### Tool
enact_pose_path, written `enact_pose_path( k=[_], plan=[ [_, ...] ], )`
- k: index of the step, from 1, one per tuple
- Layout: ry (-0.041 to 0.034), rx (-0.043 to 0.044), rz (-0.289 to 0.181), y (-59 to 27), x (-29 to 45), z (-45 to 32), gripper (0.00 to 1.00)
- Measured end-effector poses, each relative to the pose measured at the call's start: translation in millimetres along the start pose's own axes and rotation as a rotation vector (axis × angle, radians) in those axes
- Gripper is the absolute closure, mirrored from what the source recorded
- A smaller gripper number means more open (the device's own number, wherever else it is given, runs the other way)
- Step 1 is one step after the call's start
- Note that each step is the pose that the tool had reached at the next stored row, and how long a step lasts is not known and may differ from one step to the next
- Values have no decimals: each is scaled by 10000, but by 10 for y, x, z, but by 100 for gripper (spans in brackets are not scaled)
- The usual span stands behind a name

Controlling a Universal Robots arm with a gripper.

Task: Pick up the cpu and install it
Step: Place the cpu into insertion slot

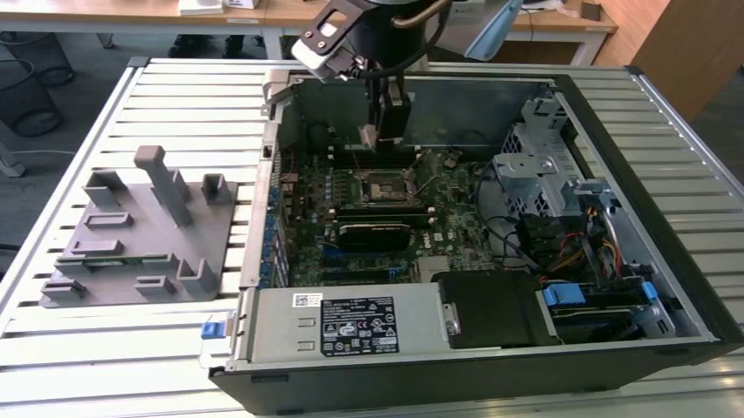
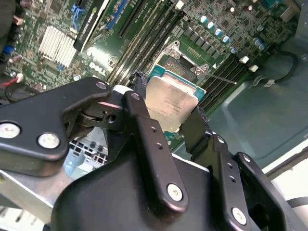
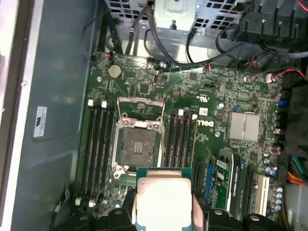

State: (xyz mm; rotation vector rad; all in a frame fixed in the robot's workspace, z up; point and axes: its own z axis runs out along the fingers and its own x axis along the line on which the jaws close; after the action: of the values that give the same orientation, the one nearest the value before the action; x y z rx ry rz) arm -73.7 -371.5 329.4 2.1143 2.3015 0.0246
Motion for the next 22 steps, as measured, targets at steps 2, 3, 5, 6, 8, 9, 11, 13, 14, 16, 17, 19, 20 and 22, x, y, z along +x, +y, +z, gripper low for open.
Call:
enact_pose_path(
  k=[2, 3, 5, 6, 8, 9, 11, 13, 14, 16, 17, 19, 20, 22],
  plan=[
    [-9, -2, 211, 0, 0, 18, 46],
    [-15, -4, 296, 1, 1, 25, 46],
    [-18, -5, 378, 11, 11, 47, 46],
    [-17, -6, 378, 31, 20, 63, 46],
    [-17, -5, 378, 65, 38, 100, 46],
    [-16, -5, 378, 74, 41, 118, 46],
    [-13, -5, 379, 74, 43, 155, 46],
    [-8, -6, 380, 73, 43, 187, 46],
    [-7, -6, 379, 73, 43, 202, 46],
    [-8, -5, 379, 73, 43, 224, 46],
    [-25, -4, 378, 73, 43, 231, 46],
    [-33, -3, 377, 73, 43, 248, 46],
    [-33, -3, 378, 72, 43, 263, 46],
    [-33, -4, 378, 71, 43, 298, 46]
  ],
)
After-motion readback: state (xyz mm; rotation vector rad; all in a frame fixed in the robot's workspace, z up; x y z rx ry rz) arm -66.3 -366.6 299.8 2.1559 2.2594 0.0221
